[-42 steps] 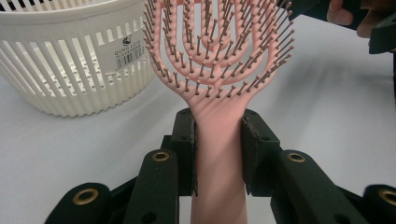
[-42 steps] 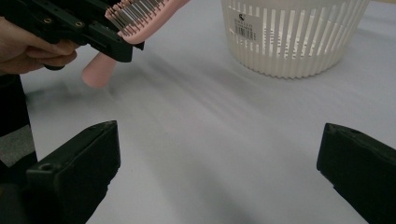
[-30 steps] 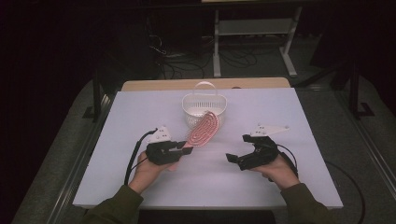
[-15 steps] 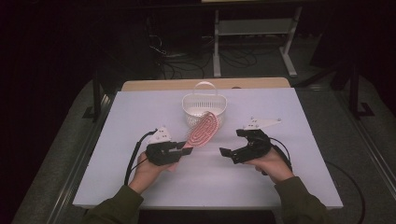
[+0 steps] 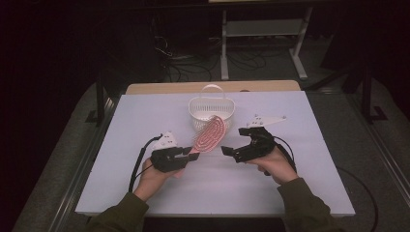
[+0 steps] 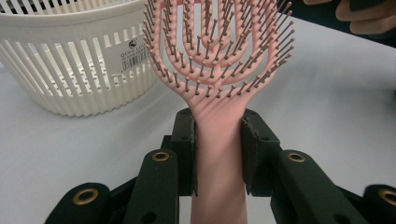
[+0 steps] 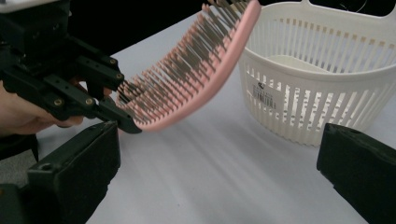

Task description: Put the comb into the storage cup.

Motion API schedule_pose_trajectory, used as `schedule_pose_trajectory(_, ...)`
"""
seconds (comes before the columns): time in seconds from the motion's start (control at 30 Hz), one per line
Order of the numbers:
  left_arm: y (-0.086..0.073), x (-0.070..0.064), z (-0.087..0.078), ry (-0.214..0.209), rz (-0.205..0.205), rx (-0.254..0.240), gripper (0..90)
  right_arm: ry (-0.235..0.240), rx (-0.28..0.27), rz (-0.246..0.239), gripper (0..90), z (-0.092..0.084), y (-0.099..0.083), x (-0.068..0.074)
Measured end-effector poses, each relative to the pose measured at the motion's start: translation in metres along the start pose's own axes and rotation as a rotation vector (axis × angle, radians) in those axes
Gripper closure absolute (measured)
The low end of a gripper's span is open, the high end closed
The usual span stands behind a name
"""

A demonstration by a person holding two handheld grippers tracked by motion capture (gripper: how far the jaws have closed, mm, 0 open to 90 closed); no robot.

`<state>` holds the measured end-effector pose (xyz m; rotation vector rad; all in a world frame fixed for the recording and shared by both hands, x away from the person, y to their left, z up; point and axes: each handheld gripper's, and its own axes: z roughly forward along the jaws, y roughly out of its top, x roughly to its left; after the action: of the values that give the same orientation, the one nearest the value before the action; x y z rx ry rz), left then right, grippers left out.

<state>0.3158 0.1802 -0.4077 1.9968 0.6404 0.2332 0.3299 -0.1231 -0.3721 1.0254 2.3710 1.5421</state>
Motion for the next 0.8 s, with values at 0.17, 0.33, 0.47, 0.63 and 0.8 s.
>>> schedule_pose_trajectory(0.17,0.0,-0.001,0.001,0.002,0.0,-0.002,70.3,0.01,-0.013,0.006,0.0,0.003,0.005,0.0)
schedule_pose_trajectory(0.33,-0.001,-0.001,0.001,0.001,0.002,0.002,70.2,0.018,-0.024,0.006,0.0,0.007,0.01,0.001)
schedule_pose_trajectory(0.47,-0.001,-0.002,0.001,0.0,0.002,-0.003,70.2,0.017,-0.029,0.001,0.0,0.009,0.013,0.002)
schedule_pose_trajectory(0.63,0.0,-0.002,0.001,0.0,0.006,-0.002,70.2,0.015,-0.032,0.006,0.0,0.011,0.015,0.001)
schedule_pose_trajectory(0.8,0.0,-0.002,0.001,0.001,0.01,-0.005,70.2,0.019,-0.034,0.002,0.0,0.014,0.019,0.002)
